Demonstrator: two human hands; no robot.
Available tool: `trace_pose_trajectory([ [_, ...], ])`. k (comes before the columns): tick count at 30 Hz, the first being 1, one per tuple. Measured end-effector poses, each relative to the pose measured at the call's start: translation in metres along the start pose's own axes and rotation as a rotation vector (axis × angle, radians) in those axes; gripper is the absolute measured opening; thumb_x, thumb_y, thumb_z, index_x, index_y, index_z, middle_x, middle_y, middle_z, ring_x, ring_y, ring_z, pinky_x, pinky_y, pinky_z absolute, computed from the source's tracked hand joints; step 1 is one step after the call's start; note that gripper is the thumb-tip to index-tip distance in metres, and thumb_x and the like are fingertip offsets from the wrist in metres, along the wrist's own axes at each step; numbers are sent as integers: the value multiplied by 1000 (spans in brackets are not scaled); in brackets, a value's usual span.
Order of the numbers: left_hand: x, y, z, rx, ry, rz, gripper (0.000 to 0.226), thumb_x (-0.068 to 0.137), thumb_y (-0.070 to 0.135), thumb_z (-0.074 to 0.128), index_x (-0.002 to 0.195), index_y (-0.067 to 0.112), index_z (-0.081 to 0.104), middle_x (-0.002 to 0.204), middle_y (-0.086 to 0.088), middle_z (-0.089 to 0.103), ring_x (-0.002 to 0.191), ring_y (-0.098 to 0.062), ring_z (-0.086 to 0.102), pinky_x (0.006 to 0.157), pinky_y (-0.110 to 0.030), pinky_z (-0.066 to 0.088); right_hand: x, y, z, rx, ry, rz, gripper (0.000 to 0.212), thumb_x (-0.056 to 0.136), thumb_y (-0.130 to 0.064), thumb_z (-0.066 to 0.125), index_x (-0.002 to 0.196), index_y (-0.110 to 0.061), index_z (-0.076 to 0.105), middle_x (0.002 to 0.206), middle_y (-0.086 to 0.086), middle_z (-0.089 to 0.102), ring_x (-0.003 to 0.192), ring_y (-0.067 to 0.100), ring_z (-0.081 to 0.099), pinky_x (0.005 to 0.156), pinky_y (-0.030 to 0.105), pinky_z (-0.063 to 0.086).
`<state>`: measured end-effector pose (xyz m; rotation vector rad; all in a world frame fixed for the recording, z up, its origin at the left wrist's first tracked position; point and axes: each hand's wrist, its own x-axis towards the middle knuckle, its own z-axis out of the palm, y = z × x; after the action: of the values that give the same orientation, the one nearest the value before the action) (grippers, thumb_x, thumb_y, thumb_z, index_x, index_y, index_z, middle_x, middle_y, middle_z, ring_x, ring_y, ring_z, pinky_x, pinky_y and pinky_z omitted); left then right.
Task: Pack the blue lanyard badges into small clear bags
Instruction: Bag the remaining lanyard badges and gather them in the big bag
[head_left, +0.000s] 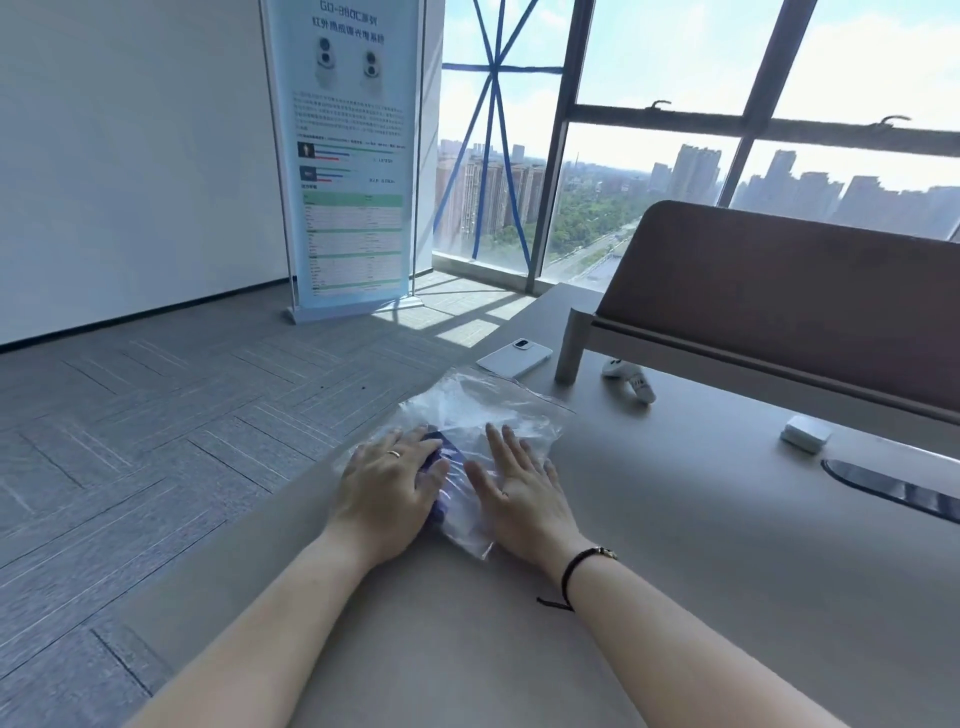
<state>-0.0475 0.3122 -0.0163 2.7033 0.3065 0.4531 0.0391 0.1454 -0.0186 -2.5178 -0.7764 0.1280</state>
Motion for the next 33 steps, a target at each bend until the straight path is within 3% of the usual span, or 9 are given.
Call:
trace_pose_trajectory([
  [2, -7, 0, -1, -84, 170, 18, 70, 93, 69, 18, 135, 30, 58, 149, 6, 52, 144, -18, 38, 121, -42, 19, -8, 6, -5, 185, 61, 31, 70, 99, -65, 29, 159, -34, 10, 167, -12, 4, 153, 6, 1, 125, 36, 2],
  [5, -19, 16, -11, -146, 354, 55, 47, 96, 54, 37, 113, 25, 70, 127, 3, 68, 125, -19, 58, 110, -39, 36, -31, 18, -16, 371, 81, 52, 64, 99, -54, 46, 155, -31, 27, 161, -10, 28, 148, 8, 23, 117, 24, 19],
  [7, -30, 35, -16, -198, 396, 83, 30, 93, 43, 51, 102, 25, 74, 114, 6, 73, 106, -18, 65, 97, -35, 48, -50, 26, -24, 351, 89, 51, 59, 95, -47, 59, 149, -32, 39, 151, -11, 43, 142, 8, 37, 111, 23, 28],
  [10, -46, 63, -14, -287, 335, 116, 17, 91, 35, 58, 97, 29, 72, 98, 14, 73, 84, -13, 66, 80, -34, 54, -79, 35, -39, 272, 123, 48, 44, 91, -38, 67, 134, -32, 56, 136, -7, 58, 130, 8, 50, 102, 22, 37],
  [15, -63, 115, -1, -311, 174, 186, 16, 90, 42, 56, 95, 35, 69, 93, 20, 66, 87, -5, 63, 76, -30, 52, -133, 52, -76, 211, 189, 123, 29, 91, -41, 65, 120, -39, 64, 117, -8, 59, 98, 9, 60, 84, 21, 39],
  [20, -76, 172, 5, -346, 111, 302, 22, 87, 45, 54, 98, 34, 70, 94, 21, 65, 84, -6, 64, 80, -34, 55, -190, 74, -119, 158, 245, 150, 26, 95, -37, 61, 121, -37, 63, 123, -4, 65, 120, 9, 57, 98, 29, 45],
  [25, -90, 230, 11, -389, 25, 405, 25, 86, 46, 54, 97, 32, 72, 89, 19, 66, 91, -6, 63, 81, -36, 55, -249, 95, -148, 71, 317, 209, 30, 95, -37, 61, 124, -33, 62, 123, -1, 64, 117, 12, 58, 94, 29, 45],
  [29, -108, 259, 31, -360, -87, 500, 16, 91, 39, 61, 102, 33, 71, 88, 25, 59, 95, -5, 60, 83, -33, 54, -291, 117, -150, 116, 396, 286, 28, 92, -35, 64, 120, -32, 65, 119, -6, 67, 114, 9, 59, 96, 32, 47],
  [33, -119, 269, 51, -362, -110, 532, 22, 87, 45, 57, 100, 35, 71, 92, 24, 64, 92, -3, 61, 83, -33, 54, -320, 132, -137, 184, 455, 330, 26, 92, -29, 66, 118, -30, 66, 116, -10, 68, 107, 6, 62, 97, 31, 48],
])
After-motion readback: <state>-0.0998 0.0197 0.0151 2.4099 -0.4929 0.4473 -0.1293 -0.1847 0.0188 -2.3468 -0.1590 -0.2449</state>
